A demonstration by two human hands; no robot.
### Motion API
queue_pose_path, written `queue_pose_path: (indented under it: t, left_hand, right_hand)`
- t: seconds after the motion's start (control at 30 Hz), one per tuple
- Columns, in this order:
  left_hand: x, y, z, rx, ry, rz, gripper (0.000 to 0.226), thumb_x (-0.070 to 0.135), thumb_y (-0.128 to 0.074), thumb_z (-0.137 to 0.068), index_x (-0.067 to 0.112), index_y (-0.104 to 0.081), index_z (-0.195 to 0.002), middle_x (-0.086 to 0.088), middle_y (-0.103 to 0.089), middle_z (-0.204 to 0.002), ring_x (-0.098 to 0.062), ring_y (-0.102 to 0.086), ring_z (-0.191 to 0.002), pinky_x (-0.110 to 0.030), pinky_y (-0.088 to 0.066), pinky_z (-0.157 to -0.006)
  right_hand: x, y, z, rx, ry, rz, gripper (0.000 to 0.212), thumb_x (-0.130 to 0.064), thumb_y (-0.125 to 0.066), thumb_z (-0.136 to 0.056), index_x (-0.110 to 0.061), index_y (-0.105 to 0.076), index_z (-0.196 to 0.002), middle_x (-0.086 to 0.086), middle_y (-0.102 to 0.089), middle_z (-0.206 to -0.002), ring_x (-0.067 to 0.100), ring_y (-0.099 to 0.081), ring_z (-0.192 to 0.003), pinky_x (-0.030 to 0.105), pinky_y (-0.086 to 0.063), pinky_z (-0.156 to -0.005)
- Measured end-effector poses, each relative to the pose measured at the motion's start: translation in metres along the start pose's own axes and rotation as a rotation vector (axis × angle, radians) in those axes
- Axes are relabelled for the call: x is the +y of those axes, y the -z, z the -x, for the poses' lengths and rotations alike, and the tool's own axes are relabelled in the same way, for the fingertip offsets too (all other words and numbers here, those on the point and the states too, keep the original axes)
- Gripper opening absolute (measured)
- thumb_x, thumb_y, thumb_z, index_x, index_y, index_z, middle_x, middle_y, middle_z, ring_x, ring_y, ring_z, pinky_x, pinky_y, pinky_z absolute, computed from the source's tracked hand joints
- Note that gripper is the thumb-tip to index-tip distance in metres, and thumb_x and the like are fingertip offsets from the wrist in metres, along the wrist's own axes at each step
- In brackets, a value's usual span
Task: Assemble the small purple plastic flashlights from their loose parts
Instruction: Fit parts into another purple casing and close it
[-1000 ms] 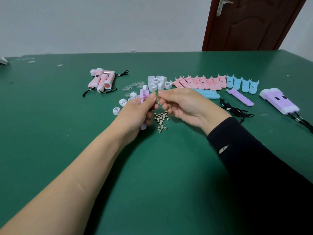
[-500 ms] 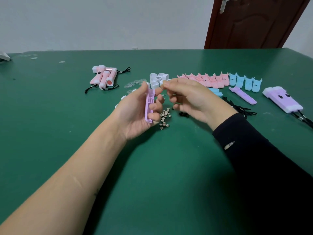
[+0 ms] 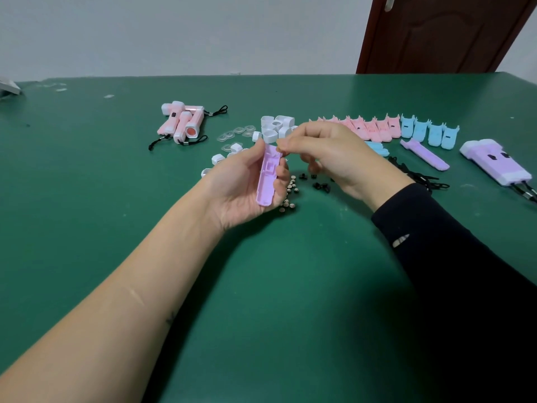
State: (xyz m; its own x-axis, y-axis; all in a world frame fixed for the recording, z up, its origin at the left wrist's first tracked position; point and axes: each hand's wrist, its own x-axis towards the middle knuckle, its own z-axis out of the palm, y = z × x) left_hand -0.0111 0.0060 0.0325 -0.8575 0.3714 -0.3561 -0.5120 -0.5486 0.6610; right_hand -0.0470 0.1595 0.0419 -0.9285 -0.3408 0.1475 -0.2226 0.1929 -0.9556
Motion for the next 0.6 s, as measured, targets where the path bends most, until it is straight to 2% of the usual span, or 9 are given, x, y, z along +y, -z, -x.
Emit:
queue_pose_path:
  t: [0.17,0.37,0.6]
  left_hand:
    - [0.0002,-0.0011,0.0013,0.020,0.021,0.006,0.037,0.045,-0.037,-0.102,0.014,-0.055,-0.096,-0.001,-0.053,-0.074,-0.009,-0.052,-0.059,-0.020,-0.049,-0.043]
    - [-0.0003,-0.0013,0.0001,0.011,0.018,-0.011,0.034,0.046,-0.040,-0.101,0.015,-0.053,-0.097,0.001,-0.051,-0.075,-0.007,-0.051,-0.058,-0.018,-0.047,-0.043]
    - [-0.0003,-0.0007,-0.0007,0.013,0.016,-0.014,0.033,0.046,-0.040,-0.102,0.016,-0.052,-0.096,0.002,-0.050,-0.075,-0.006,-0.048,-0.062,-0.018,-0.046,-0.042]
  right_hand:
    - [0.0010,0.0013,-0.0006,-0.020,-0.040,0.043,0.019,-0.026,-0.073,-0.080,-0.024,-0.068,-0.062,-0.018,-0.065,-0.068,-0.001,-0.048,-0.059,0.024,-0.036,-0.063]
    - [-0.0001,0.0001,0.0010,-0.007,-0.032,0.053,0.020,-0.024,-0.072,-0.082,-0.023,-0.067,-0.063,-0.020,-0.062,-0.059,-0.009,-0.051,-0.054,0.021,-0.034,-0.064]
    - [-0.0005,-0.0013,0.0021,0.004,-0.044,0.060,0.016,-0.026,-0.072,-0.083,-0.022,-0.068,-0.068,-0.021,-0.061,-0.058,-0.011,-0.050,-0.053,0.020,-0.034,-0.064]
